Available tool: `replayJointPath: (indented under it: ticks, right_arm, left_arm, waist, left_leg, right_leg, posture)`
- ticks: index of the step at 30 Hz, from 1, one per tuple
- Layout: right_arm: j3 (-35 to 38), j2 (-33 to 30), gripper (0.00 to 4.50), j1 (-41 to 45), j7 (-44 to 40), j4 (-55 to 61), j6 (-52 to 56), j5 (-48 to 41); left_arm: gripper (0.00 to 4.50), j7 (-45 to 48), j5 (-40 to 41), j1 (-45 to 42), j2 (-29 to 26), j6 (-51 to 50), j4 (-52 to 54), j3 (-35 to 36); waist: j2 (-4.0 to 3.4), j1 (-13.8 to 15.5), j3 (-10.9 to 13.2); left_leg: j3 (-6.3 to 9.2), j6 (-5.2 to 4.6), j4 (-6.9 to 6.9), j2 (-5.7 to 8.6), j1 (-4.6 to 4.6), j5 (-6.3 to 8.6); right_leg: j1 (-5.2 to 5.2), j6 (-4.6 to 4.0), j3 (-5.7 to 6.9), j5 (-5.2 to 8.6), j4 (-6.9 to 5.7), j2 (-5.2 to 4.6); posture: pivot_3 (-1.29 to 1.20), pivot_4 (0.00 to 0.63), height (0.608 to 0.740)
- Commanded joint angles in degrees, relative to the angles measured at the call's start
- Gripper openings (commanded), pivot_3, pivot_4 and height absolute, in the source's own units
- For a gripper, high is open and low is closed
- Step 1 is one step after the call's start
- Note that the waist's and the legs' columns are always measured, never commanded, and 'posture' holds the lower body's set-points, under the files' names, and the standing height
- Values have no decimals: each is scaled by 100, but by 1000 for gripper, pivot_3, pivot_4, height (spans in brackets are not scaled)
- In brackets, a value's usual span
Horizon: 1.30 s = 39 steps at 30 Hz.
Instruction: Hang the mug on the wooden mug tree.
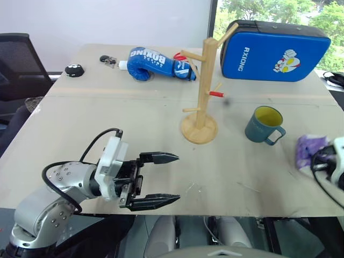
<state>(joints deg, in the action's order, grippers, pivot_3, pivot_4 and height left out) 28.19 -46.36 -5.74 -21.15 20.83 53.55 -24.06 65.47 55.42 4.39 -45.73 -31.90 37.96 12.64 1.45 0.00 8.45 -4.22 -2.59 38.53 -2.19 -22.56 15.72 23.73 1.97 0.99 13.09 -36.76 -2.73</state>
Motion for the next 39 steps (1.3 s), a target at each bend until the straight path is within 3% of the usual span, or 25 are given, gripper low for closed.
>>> replayJointPath:
  ticks: [1,4,7,12,15,17,20,22,24,27,31,39]
  right_arm:
    - [-635,-495,39,1230,-250,-1625,-865,614]
    - [-1430,-511,39,2711,-730,-3787,-1707,1092]
    - [-2068,-479,900,3925,-1036,-5901,-2839,1719]
    - [-2230,-700,3213,4725,-1561,-7068,-3529,1919]
    - [-1828,-1148,4445,4125,-2305,-5889,-3179,1475]
    - [-1410,-1539,4445,3282,-2806,-4579,-2593,1074]
    - [-186,-1704,4445,1765,-3243,-2328,-1431,262]
    - [537,-1270,4445,899,-2912,-875,-724,-53]
    - [787,-466,4445,471,-2023,369,-206,-129]
    - [574,642,4445,336,-865,1520,237,-6]
    - [-348,2204,4445,166,564,2480,348,396]
    - [-1184,3322,4445,196,1909,2480,114,1202]
  left_arm:
    - [4500,-88,196,-169,12,10,162,-23]
    - [4500,-341,368,-402,93,-44,107,-3]
    - [4500,-511,443,-538,172,-26,130,-15]
    - [4500,-838,539,-693,276,-23,219,-38]
    - [4500,-1062,434,-689,449,52,279,-176]
    - [4500,-1094,326,-566,501,102,314,-238]
    - [4500,-1190,119,-297,581,204,468,-315]
    - [4500,-1268,-307,-34,651,444,604,-382]
    - [4500,-1328,-496,131,655,533,687,-394]
    - [4500,-1336,-584,155,652,622,680,-379]
    - [4500,-1236,-688,59,649,736,532,-421]
    - [4500,-1238,-676,120,582,721,665,-355]
  waist:
    - [-7,-71,5]
    - [-13,-84,11]
    - [-26,-89,20]
    - [-39,-35,27]
    - [-56,2,35]
    - [-63,56,35]
    - [-67,80,32]
    - [-63,59,30]
    - [-32,62,14]
    - [-38,60,19]
    - [-44,64,5]
    - [-49,66,4]
  left_leg:
    - [-2,0,0,0,4,0]
    - [-4,-1,-2,6,12,0]
    - [-3,0,-4,7,0,-1]
    - [8,12,-14,0,-31,-6]
    - [7,23,-19,0,-40,-13]
    - [3,15,-18,3,-41,-7]
    - [2,9,-21,3,-35,-2]
    - [9,-13,-21,1,-25,12]
    - [4,-15,-17,-3,-12,13]
    - [11,1,-8,-15,1,5]
    - [0,9,0,-7,13,-8]
    - [2,33,-11,-1,-19,-21]
  right_leg:
    - [-1,0,-7,0,-1,5]
    - [-5,-7,-31,-3,-2,26]
    - [3,-26,-71,-15,1,59]
    - [16,-4,-85,-25,14,60]
    - [17,4,-88,-23,28,48]
    - [16,13,-87,-18,28,38]
    - [12,21,-83,-13,27,34]
    - [4,22,-81,-12,22,36]
    - [-1,22,-78,-11,18,46]
    - [-4,18,-79,8,0,59]
    - [-6,11,-94,5,-8,59]
    - [16,-14,-95,-8,2,61]
  posture:
    - [0,150,740]
    - [0,150,740]
    - [0,150,740]
    - [0,150,740]
    - [0,150,740]
    - [0,150,740]
    - [0,150,740]
    - [0,150,740]
    - [0,150,740]
    - [0,150,740]
    - [0,150,740]
    - [0,150,740]
